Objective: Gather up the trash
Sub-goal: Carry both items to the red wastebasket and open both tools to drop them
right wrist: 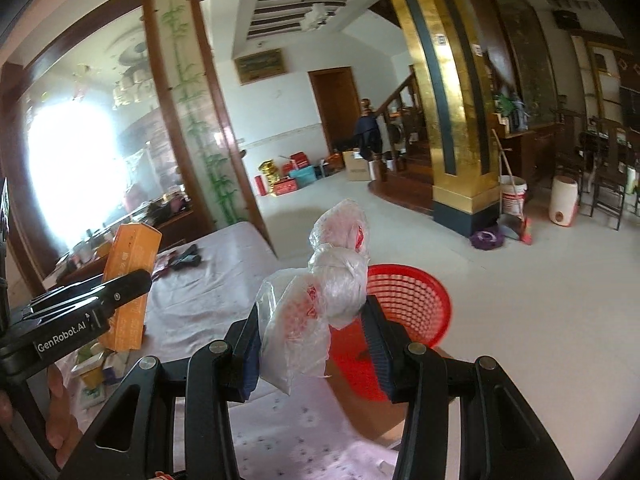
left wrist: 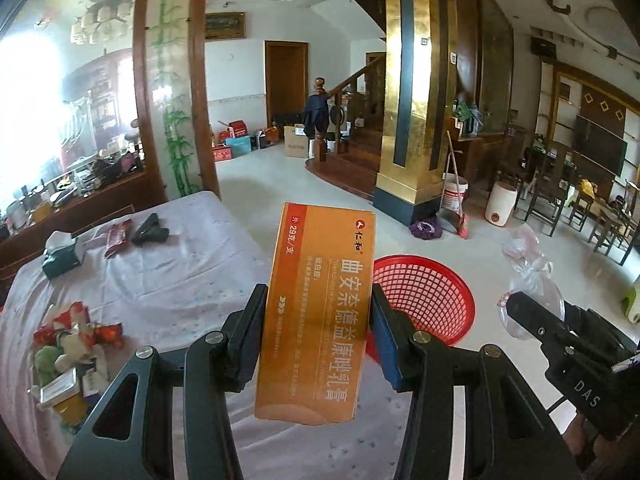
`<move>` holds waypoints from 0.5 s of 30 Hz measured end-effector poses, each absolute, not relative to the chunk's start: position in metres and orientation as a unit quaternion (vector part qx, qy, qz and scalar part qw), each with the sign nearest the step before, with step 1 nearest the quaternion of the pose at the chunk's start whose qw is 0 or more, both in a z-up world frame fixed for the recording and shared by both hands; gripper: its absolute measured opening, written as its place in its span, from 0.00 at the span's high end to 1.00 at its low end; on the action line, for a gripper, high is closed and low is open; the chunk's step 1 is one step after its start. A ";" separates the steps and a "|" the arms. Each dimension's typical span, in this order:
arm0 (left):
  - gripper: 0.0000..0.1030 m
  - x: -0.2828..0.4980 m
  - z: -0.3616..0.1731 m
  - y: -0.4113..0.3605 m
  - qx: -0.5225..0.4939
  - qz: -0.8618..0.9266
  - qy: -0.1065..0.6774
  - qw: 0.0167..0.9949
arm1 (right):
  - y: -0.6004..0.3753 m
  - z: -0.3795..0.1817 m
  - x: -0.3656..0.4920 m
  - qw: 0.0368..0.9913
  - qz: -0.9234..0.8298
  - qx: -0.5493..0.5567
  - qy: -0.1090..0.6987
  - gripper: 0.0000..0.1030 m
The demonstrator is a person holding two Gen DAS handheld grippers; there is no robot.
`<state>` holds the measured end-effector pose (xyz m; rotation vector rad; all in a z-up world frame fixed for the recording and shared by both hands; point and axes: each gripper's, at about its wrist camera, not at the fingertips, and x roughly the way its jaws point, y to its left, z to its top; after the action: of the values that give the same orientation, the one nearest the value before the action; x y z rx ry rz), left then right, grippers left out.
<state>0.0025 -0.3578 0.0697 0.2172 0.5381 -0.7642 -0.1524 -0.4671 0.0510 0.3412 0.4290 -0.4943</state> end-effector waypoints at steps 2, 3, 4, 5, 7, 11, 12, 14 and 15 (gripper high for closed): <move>0.54 0.002 0.068 -0.365 0.105 -0.373 0.260 0.884 | -0.476 0.049 -0.154 0.930 -0.248 0.171 0.210 0.53; 0.54 0.002 0.067 -0.369 0.108 -0.374 0.260 0.884 | -0.478 0.047 -0.154 0.929 -0.249 0.173 0.211 0.53; 0.54 0.003 0.066 -0.373 0.110 -0.375 0.261 0.883 | -0.482 0.046 -0.154 0.929 -0.249 0.175 0.212 0.53; 0.54 0.004 0.065 -0.375 0.111 -0.376 0.261 0.882 | -0.487 0.044 -0.154 0.928 -0.251 0.177 0.212 0.53; 0.54 0.006 0.063 -0.383 0.114 -0.379 0.264 0.880 | -0.492 0.042 -0.152 0.927 -0.253 0.180 0.213 0.53; 0.54 0.018 0.055 -0.396 0.104 -0.410 0.277 0.863 | -0.509 0.032 -0.144 0.924 -0.252 0.193 0.214 0.52; 0.54 0.026 0.050 -0.402 0.095 -0.429 0.291 0.850 | -0.513 0.030 -0.142 0.923 -0.250 0.198 0.215 0.52; 0.54 0.041 0.039 -0.411 0.083 -0.450 0.313 0.832 | -0.524 0.022 -0.136 0.921 -0.243 0.212 0.220 0.52; 0.54 0.050 0.032 -0.419 0.084 -0.456 0.325 0.824 | -0.527 0.019 -0.134 0.919 -0.243 0.215 0.223 0.52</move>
<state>0.0498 -0.4189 0.0319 0.1789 0.6918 -0.9695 -0.1339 -0.5265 0.0186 0.4430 0.4580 -0.4990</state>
